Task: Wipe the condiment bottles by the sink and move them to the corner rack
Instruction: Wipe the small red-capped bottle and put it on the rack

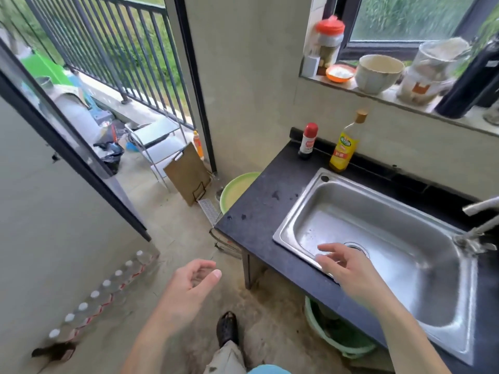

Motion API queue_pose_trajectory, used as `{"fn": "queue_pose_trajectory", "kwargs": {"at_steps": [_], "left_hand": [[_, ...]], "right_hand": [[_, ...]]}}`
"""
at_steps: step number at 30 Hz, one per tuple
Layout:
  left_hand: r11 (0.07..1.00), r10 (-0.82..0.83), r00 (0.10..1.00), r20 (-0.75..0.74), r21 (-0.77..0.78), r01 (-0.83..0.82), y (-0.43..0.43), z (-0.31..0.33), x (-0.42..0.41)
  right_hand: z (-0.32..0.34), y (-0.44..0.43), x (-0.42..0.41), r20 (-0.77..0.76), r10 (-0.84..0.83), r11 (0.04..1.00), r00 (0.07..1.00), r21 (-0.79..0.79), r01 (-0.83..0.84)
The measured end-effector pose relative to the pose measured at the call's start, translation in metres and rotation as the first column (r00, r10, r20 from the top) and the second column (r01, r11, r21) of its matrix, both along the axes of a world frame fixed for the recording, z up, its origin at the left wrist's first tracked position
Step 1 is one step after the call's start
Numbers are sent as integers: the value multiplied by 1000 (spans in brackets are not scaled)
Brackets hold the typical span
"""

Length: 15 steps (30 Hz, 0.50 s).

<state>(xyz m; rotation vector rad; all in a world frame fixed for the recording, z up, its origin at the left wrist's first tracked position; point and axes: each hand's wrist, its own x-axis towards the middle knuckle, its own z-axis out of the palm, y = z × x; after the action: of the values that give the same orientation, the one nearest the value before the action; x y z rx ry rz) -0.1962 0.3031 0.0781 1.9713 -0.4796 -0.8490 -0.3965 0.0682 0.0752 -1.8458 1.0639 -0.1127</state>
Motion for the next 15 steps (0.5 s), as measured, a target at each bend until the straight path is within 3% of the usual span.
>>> {"fn": "queue_pose_trajectory", "kwargs": {"at_steps": [6,15], "left_hand": [[961,-278,960,30,17,278,-82,12,98],[909,-412,911,16,70,410,-180,3,180]], "right_hand": [[12,-19,79,15,-101,995,995,16,100],[-6,-73,117,-69,-290,952,954,76,295]]}}
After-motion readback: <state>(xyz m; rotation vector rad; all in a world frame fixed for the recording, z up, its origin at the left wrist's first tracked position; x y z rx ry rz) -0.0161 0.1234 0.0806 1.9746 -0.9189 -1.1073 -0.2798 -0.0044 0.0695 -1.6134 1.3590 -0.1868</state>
